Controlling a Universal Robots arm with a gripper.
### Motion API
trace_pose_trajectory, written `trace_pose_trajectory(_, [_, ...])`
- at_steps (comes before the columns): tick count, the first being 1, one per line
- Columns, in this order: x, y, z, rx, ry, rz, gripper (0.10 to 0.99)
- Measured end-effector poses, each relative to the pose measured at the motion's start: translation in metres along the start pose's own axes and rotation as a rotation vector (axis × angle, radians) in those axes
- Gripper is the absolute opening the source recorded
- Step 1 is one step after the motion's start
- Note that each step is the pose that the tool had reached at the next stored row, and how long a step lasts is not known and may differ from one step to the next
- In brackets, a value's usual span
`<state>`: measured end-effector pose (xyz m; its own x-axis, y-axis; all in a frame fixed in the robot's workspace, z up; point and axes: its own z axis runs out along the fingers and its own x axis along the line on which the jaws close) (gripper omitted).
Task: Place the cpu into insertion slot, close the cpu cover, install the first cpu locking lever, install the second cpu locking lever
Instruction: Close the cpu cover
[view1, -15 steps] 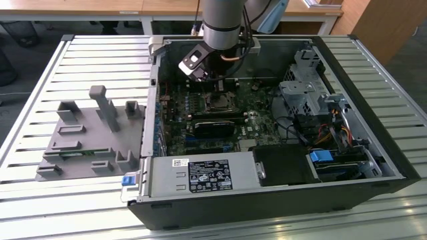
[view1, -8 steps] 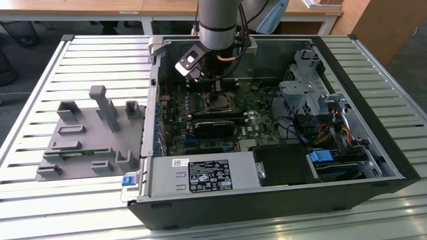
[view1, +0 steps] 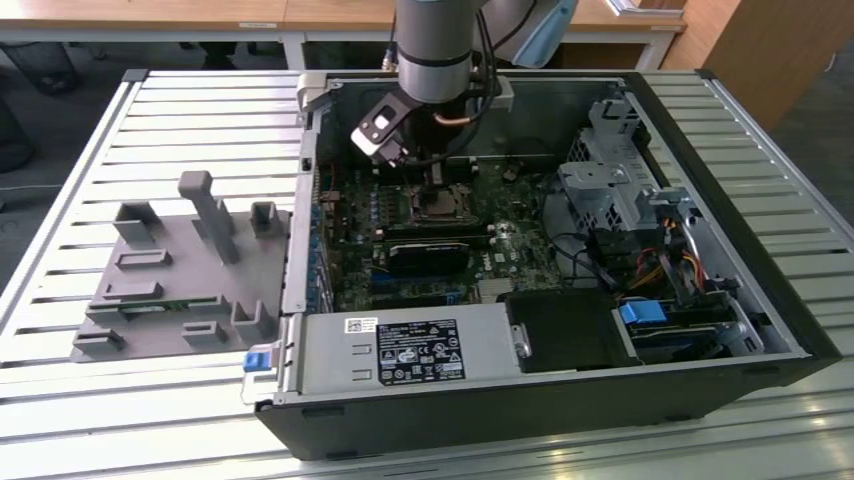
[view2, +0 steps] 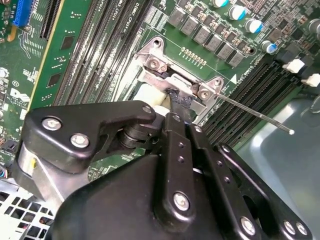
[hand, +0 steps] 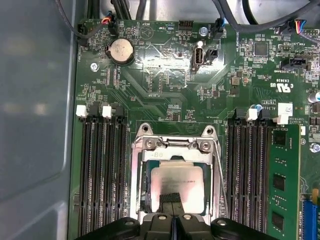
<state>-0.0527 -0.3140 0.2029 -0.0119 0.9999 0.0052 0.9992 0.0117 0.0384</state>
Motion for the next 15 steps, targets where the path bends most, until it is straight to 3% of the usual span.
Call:
trace_pose_trajectory(6, [0.0, -0.0001, 0.0018, -0.013, -0.0023, -0.001, 0.106])
trace_pose_trajectory(11, [0.0, -0.0002, 0.0034, -0.041, -0.0025, -0.002, 0.106])
trace_pose_trajectory(15, [-0.0001, 0.0021, 0.0048, -0.045, -0.0024, -0.002, 0.106])
